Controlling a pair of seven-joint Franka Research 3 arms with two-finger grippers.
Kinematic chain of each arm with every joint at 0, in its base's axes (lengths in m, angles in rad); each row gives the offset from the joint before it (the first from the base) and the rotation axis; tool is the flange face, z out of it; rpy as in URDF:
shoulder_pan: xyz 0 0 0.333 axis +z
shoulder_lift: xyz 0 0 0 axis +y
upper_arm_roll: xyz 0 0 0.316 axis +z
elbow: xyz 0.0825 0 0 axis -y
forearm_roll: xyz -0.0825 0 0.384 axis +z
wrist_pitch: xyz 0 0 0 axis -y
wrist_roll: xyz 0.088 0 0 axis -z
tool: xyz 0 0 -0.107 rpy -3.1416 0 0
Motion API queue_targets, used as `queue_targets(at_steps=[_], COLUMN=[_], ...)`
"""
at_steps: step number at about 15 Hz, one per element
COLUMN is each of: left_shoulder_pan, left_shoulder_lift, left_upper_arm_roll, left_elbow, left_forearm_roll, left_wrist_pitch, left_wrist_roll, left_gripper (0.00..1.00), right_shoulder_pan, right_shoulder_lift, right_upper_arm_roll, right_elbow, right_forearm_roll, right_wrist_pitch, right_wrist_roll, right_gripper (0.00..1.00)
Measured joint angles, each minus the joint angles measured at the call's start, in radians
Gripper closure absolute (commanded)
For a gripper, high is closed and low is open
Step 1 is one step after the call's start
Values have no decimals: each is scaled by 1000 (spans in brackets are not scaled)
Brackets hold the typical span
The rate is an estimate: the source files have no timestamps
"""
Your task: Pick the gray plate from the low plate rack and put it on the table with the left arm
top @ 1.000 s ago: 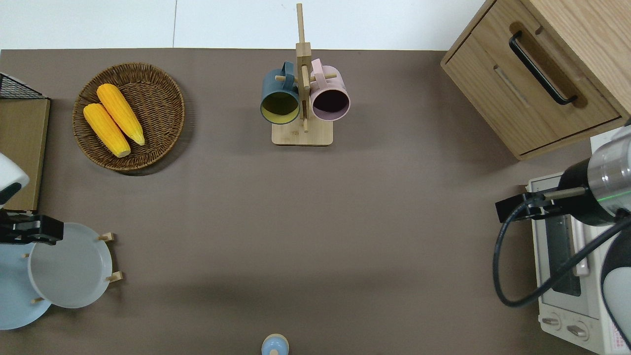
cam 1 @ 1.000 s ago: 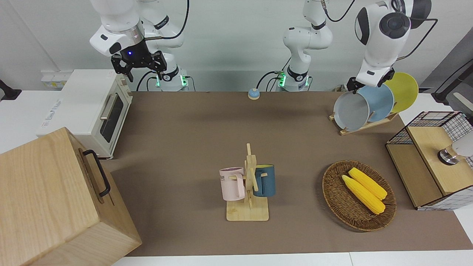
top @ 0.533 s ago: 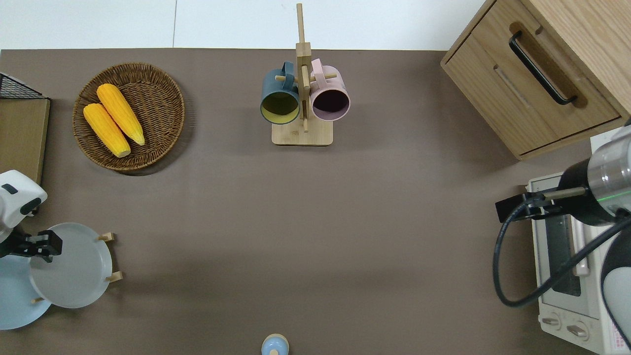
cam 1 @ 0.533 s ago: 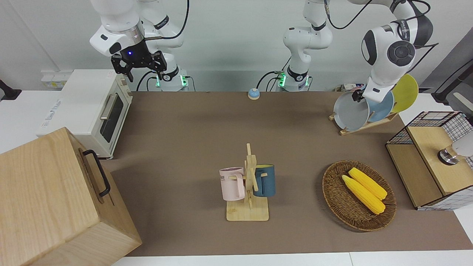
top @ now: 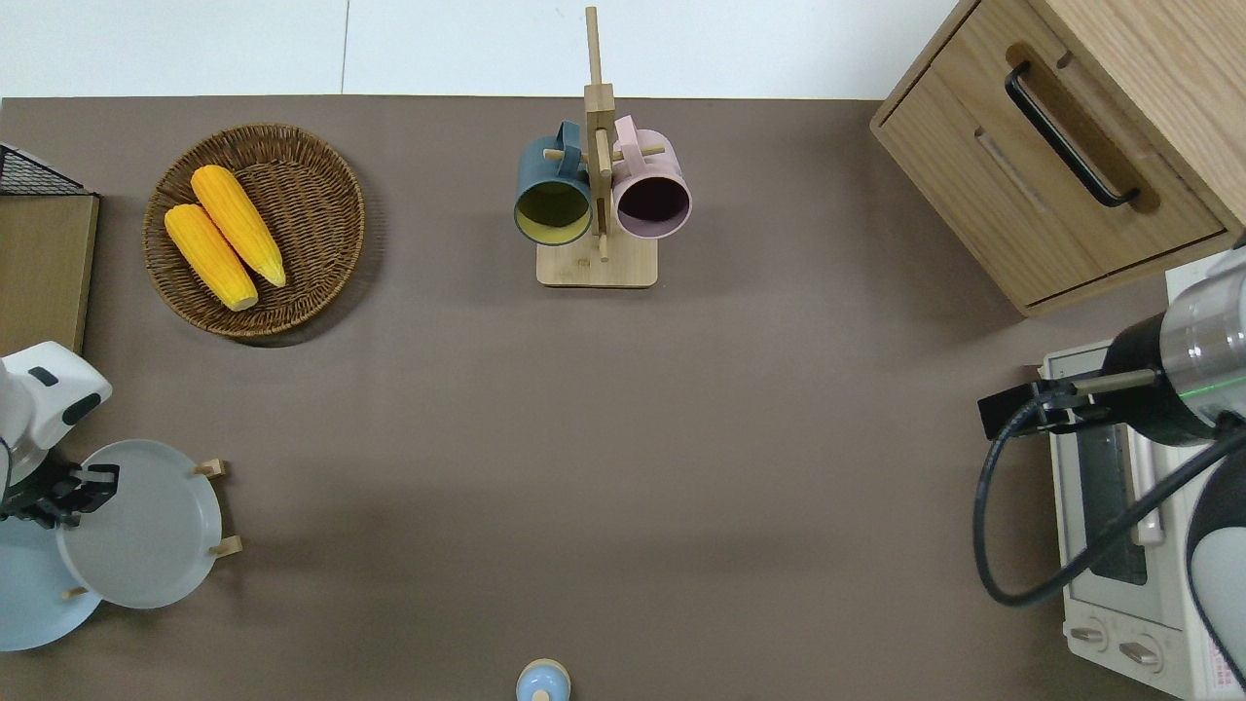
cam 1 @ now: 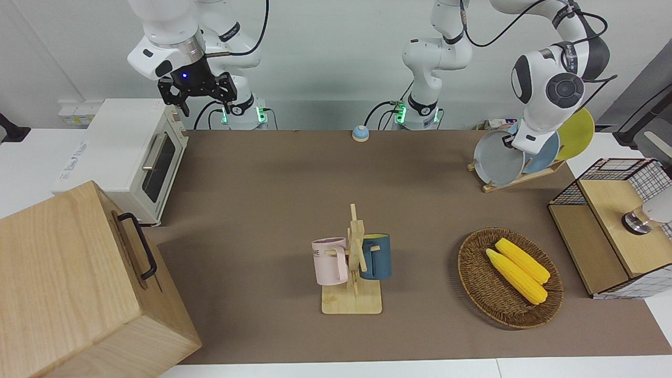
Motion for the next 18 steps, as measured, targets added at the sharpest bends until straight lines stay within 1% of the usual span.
queue_targets(at_steps=[1, 2, 3, 4, 5, 6, 7, 18], left_shoulder_pan=[0, 1, 1, 1, 1, 1, 1, 1], left_shoulder_lift=[-1, -1, -1, -1, -1, -1, -1, -3], left_upper_arm_roll=[1, 4, 8, 13, 15, 15, 15, 19], left_elbow=[1, 1, 0, 0, 0, -1, -1, 9], left_forearm_roll=[10, 10, 10, 10, 9, 9, 9, 21], left_wrist_pitch=[0, 0, 0, 0, 1, 1, 1, -5], left_wrist_roll=[0, 0, 0, 0, 0, 0, 0, 0], left_gripper=[875, 784, 551, 569, 752, 965, 1000, 1000], right_shoulder_pan=[0, 0, 0, 0, 0, 0, 0, 0], right_shoulder_lift=[0, 0, 0, 0, 0, 0, 0, 0], right_upper_arm_roll=[0, 0, 0, 0, 0, 0, 0, 0], right_elbow=[0, 0, 0, 0, 0, 0, 0, 0], right_forearm_roll=[0, 0, 0, 0, 0, 0, 0, 0], right_wrist_pitch=[0, 0, 0, 0, 0, 0, 0, 0], right_wrist_roll=[0, 0, 0, 0, 0, 0, 0, 0], right_gripper=[13, 11, 11, 11, 11, 13, 13, 11])
